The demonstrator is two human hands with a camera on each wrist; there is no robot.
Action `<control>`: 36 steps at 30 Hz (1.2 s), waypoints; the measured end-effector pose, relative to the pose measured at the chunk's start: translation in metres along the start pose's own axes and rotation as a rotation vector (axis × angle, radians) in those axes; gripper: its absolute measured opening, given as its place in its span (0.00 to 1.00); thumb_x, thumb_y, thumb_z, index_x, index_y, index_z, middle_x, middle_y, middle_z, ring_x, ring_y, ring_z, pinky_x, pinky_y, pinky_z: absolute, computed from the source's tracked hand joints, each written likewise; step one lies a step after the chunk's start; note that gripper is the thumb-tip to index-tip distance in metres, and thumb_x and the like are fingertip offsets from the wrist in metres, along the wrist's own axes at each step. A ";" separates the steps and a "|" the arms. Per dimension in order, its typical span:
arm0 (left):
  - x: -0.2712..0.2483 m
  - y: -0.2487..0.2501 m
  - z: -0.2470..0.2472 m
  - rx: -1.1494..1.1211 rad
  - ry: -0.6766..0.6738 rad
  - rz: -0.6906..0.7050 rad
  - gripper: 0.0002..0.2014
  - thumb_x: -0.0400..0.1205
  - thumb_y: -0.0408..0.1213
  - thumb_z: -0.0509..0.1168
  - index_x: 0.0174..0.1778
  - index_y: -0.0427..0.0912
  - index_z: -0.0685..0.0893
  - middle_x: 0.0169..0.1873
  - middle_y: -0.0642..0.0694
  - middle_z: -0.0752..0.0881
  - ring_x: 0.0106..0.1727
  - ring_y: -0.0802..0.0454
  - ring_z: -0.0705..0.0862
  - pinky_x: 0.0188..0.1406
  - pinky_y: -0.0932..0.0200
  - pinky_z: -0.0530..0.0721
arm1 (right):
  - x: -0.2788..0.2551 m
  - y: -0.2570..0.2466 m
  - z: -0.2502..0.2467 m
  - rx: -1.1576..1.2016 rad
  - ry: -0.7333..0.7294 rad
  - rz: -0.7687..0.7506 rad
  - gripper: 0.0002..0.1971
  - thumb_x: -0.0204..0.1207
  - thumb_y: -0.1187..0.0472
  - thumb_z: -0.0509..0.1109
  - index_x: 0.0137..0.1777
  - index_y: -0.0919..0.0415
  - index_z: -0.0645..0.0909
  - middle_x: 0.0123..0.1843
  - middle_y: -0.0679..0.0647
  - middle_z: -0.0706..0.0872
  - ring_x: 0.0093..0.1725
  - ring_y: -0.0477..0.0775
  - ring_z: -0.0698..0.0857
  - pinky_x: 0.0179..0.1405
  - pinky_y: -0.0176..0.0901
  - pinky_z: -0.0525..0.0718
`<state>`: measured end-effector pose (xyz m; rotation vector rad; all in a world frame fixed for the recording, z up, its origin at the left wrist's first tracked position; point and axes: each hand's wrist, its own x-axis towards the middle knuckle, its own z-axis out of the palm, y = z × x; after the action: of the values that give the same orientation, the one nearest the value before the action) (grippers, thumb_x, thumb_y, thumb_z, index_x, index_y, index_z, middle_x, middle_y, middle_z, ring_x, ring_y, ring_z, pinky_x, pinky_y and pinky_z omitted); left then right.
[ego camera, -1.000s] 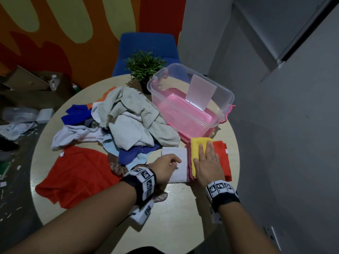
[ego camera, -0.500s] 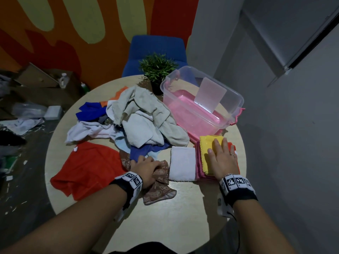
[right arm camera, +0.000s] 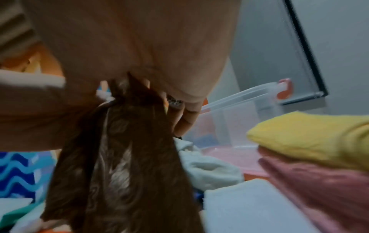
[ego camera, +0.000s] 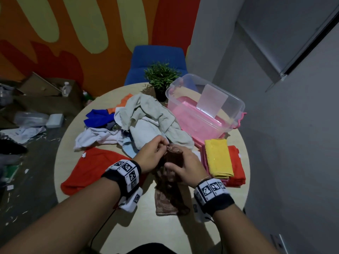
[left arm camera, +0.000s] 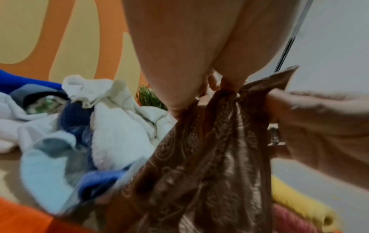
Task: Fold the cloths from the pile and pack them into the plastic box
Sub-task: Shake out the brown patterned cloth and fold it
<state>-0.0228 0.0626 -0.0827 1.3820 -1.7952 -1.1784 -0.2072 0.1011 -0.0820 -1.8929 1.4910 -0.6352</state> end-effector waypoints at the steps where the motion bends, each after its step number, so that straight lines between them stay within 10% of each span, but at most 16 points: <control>1: 0.001 0.006 -0.006 -0.039 -0.016 0.017 0.02 0.88 0.39 0.63 0.55 0.51 0.78 0.44 0.49 0.86 0.43 0.57 0.83 0.47 0.58 0.80 | 0.004 -0.009 0.004 0.042 0.037 -0.010 0.20 0.77 0.44 0.70 0.66 0.50 0.82 0.61 0.47 0.88 0.61 0.46 0.84 0.65 0.46 0.81; 6: -0.005 0.017 -0.045 0.092 -0.077 0.111 0.15 0.80 0.29 0.68 0.56 0.53 0.78 0.48 0.52 0.85 0.45 0.50 0.85 0.46 0.55 0.82 | 0.014 -0.038 -0.008 0.256 0.295 0.002 0.10 0.79 0.68 0.67 0.49 0.55 0.89 0.44 0.44 0.91 0.46 0.42 0.88 0.49 0.42 0.84; 12: -0.009 0.017 -0.069 0.282 0.221 0.046 0.17 0.72 0.21 0.63 0.41 0.51 0.82 0.37 0.49 0.85 0.43 0.47 0.83 0.38 0.57 0.74 | 0.021 -0.068 -0.045 0.354 0.438 -0.056 0.14 0.80 0.71 0.68 0.54 0.52 0.89 0.48 0.41 0.91 0.51 0.41 0.88 0.54 0.40 0.86; 24: -0.005 0.040 -0.125 -0.118 0.567 -0.009 0.19 0.75 0.16 0.63 0.43 0.48 0.84 0.44 0.52 0.88 0.46 0.56 0.88 0.42 0.57 0.87 | 0.023 -0.087 -0.095 0.471 0.520 -0.047 0.14 0.84 0.68 0.64 0.44 0.54 0.89 0.42 0.51 0.91 0.43 0.46 0.86 0.44 0.40 0.83; 32: -0.004 0.072 -0.158 -0.735 0.343 0.119 0.24 0.72 0.08 0.47 0.41 0.45 0.70 0.32 0.48 0.87 0.37 0.50 0.86 0.27 0.61 0.82 | 0.034 -0.098 -0.108 0.353 0.801 -0.029 0.09 0.83 0.63 0.68 0.43 0.61 0.87 0.35 0.50 0.87 0.35 0.46 0.82 0.34 0.53 0.81; 36: 0.002 0.076 -0.161 -0.673 0.293 0.188 0.23 0.67 0.11 0.46 0.30 0.43 0.76 0.42 0.39 0.84 0.50 0.43 0.80 0.54 0.46 0.81 | 0.036 -0.103 -0.115 0.358 0.715 -0.156 0.26 0.77 0.77 0.61 0.58 0.42 0.81 0.44 0.52 0.91 0.47 0.49 0.90 0.50 0.46 0.86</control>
<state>0.0800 0.0187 0.0560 0.9070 -1.1386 -1.2426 -0.2120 0.0611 0.0715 -1.5749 1.4930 -1.6605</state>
